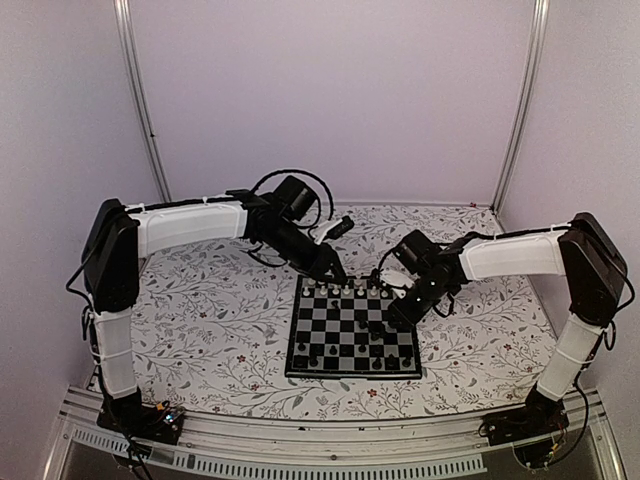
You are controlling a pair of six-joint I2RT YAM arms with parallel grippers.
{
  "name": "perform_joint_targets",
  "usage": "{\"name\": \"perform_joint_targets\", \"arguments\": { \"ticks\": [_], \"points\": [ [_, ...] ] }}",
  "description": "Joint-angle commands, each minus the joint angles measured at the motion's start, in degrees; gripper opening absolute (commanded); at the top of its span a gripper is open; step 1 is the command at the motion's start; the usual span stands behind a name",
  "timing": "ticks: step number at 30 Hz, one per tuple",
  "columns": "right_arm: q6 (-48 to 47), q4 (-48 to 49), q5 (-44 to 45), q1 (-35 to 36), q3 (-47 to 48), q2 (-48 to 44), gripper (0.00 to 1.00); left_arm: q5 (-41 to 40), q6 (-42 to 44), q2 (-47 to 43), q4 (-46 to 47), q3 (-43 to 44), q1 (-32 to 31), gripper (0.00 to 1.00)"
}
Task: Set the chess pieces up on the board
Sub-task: Pick up the chess piece from the chessboard.
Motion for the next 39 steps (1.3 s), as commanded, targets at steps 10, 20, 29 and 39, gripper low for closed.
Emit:
{"name": "perform_joint_targets", "arguments": {
  "ticks": [10, 20, 29, 39],
  "points": [
    [3.7, -7.3, 4.7, 0.9, -1.1, -1.2, 0.3, 2.2, -0.7, -1.8, 2.2, -1.2, 0.5, 0.28],
    [3.8, -7.3, 4.1, 0.9, -1.2, -2.6, 0.21, 3.4, -1.4, -0.7, 3.2, -0.8, 0.4, 0.28],
    [3.2, -7.1, 4.1, 0.9, 0.2, -1.2, 0.21, 4.8, -2.0, 1.1, 3.4, 1.0, 0.1, 0.28],
    [3.2, -6.4, 6.1, 0.9, 0.6, 0.2, 0.24, 5.4, -2.2, 1.8, 3.6, 1.2, -0.1, 0.29]
  ]
}}
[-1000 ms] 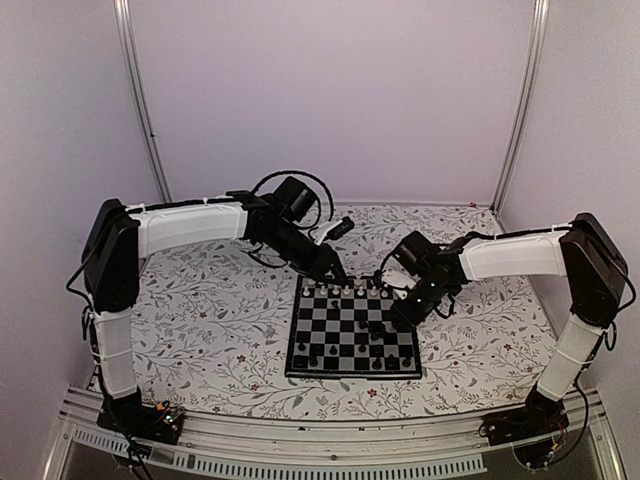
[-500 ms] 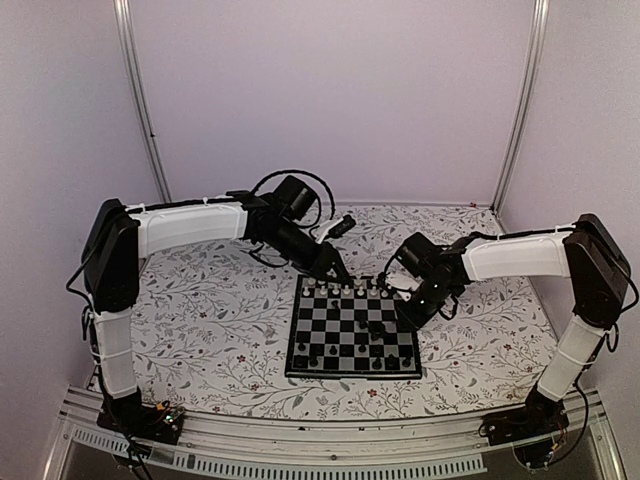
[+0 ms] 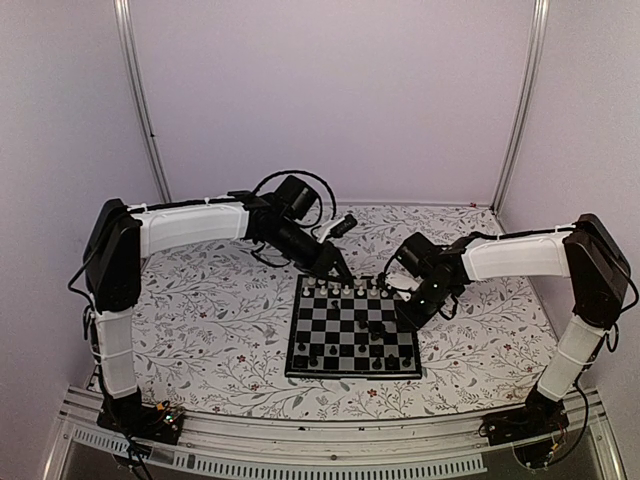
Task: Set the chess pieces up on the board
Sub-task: Pick up the chess piece from the chessboard.
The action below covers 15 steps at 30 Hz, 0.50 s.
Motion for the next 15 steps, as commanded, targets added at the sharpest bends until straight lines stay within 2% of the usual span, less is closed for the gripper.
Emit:
{"name": "perform_joint_targets", "arguments": {
  "ticks": [1, 15],
  "points": [
    [-0.1, -1.3, 2.4, 0.4, 0.9, 1.5, 0.24, 1.3, -0.2, 1.4, 1.0, 1.4, -0.1, 0.29],
    [-1.4, -0.8, 3.3, 0.3, 2.3, 3.0, 0.29, 1.6, -0.3, 1.8, 1.2, 1.3, -0.2, 0.29]
  ]
}}
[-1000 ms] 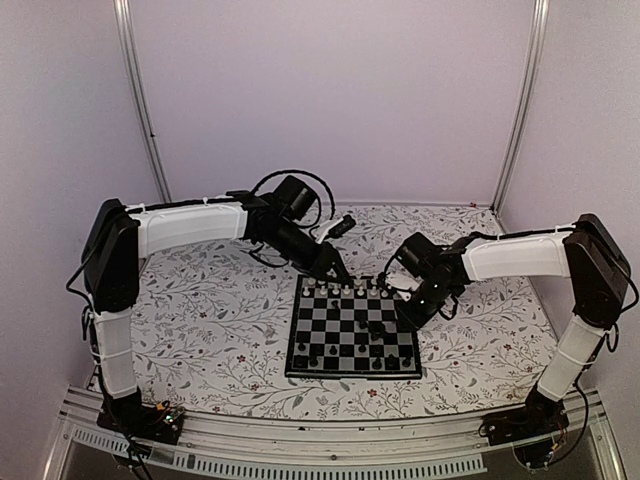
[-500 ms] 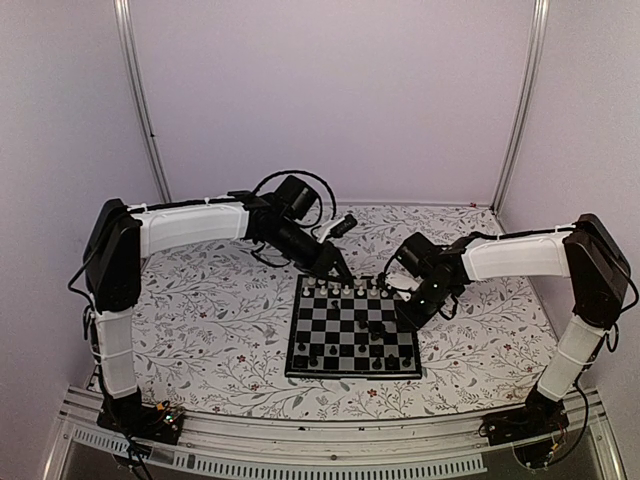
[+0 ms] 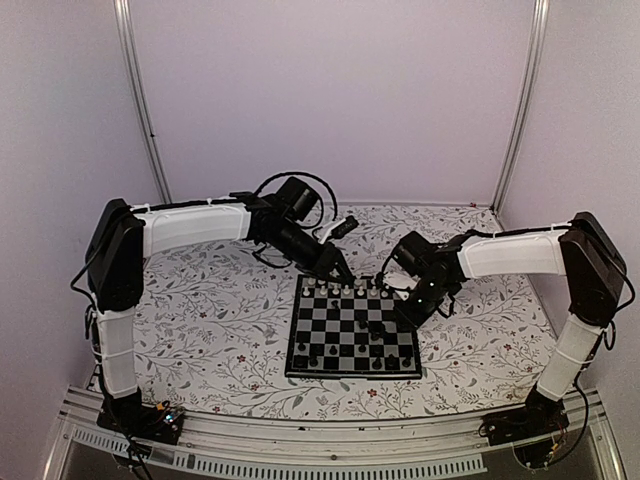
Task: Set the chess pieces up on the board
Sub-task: Pick up the chess piece from the chessboard.
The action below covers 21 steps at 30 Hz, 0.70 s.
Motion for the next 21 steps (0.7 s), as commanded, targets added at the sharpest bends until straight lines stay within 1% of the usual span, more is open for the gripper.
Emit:
{"name": "perform_joint_targets", "arguments": {
  "ticks": [1, 7, 12, 21],
  "points": [
    [-0.7, 1.3, -0.4, 0.1, -0.1, 1.2, 0.29, 0.8, -0.1, 0.9, 0.8, 0.8, -0.2, 0.3],
    [-1.4, 2.0, -1.5, 0.1, 0.8, 1.2, 0.32, 1.0, -0.1, 1.1, 1.1, 1.0, -0.2, 0.3],
    [-1.6, 1.7, -1.4, 0.1, 1.3, 2.4, 0.32, 1.0, -0.1, 1.0, 1.0, 1.0, -0.2, 0.3],
    [-2.2, 3.4, -3.0, 0.1, 0.5, 1.6, 0.31, 1.0, -0.1, 0.6, 1.1, 0.2, -0.2, 0.3]
  ]
}}
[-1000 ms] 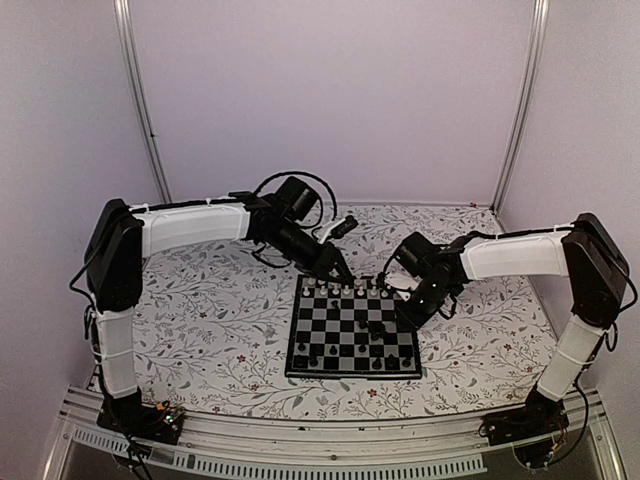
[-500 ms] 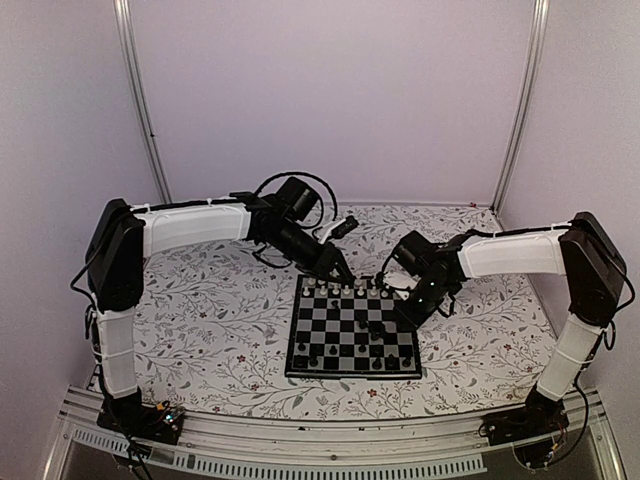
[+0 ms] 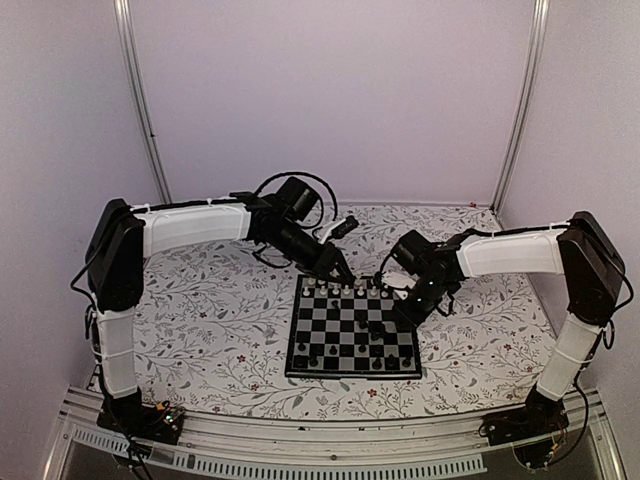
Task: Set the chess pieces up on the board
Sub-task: Pick up the chess piece from the chessboard.
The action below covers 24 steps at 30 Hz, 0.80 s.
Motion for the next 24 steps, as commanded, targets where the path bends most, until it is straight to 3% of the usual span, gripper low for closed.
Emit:
{"name": "perform_joint_targets", "arguments": {
  "ticks": [1, 10, 16, 24],
  "points": [
    [-0.7, 3.2, -1.7, 0.1, -0.1, 1.3, 0.31, 0.8, 0.0, 0.5, 1.0, 0.1, -0.2, 0.3],
    [-0.7, 2.5, -2.9, 0.1, -0.2, 1.3, 0.25, 0.9, -0.4, -0.2, 1.9, -1.3, -0.2, 0.3],
    [0.2, 0.7, -2.4, 0.1, -0.4, -0.3, 0.14, 1.0, -1.1, -0.5, 2.9, -2.1, -0.2, 0.31],
    [3.4, 0.4, -4.6, 0.1, -0.4, -6.9, 0.08, 1.9, -8.0, -0.6, 7.5, -2.9, 0.9, 0.3]
  ]
}}
